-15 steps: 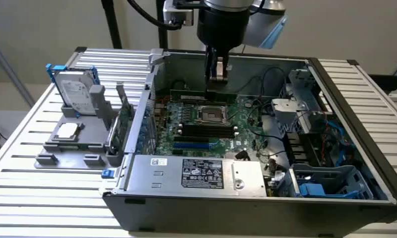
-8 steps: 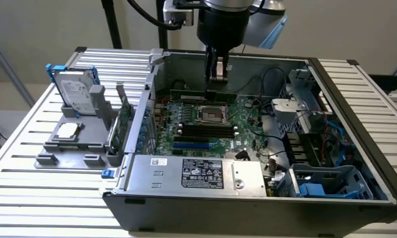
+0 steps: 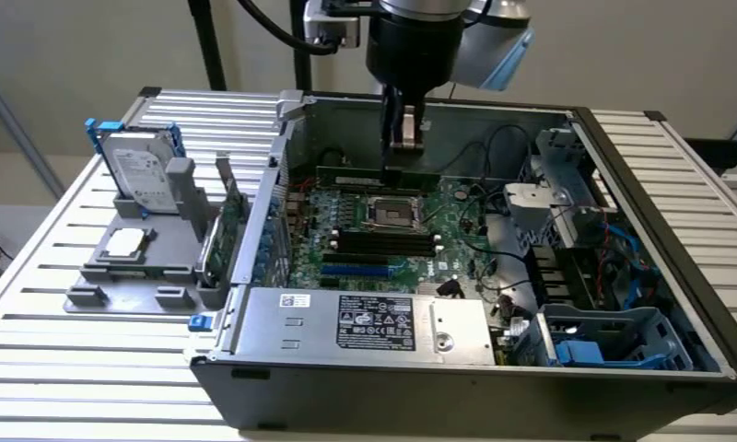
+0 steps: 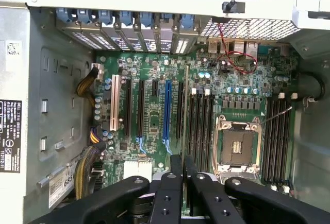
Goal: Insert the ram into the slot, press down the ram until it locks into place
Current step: 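Insert the ram into the slot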
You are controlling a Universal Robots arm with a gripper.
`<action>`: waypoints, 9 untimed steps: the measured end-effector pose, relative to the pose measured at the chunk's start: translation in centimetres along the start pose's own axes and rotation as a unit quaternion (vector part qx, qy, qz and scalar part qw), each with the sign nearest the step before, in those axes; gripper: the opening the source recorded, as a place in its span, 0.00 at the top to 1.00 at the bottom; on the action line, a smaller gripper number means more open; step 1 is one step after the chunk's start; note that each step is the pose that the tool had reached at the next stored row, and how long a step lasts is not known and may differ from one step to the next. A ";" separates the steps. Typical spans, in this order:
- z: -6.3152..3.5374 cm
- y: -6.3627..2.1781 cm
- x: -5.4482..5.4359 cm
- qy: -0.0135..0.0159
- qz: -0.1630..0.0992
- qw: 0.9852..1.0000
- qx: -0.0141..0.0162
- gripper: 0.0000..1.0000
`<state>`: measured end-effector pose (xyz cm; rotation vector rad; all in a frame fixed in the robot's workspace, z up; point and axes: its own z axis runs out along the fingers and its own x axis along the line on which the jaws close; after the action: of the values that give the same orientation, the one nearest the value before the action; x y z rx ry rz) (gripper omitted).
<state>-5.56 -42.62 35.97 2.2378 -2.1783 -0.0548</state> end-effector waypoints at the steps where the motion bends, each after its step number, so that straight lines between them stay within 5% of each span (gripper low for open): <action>1: 0.06 -0.06 -0.2 0.001 0.000 1.000 0.000 0.87; 9: 1.27 -0.59 -1.9 0.005 -0.001 1.000 0.000 0.87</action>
<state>-5.07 -40.72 34.70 2.2351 -2.1710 -0.0437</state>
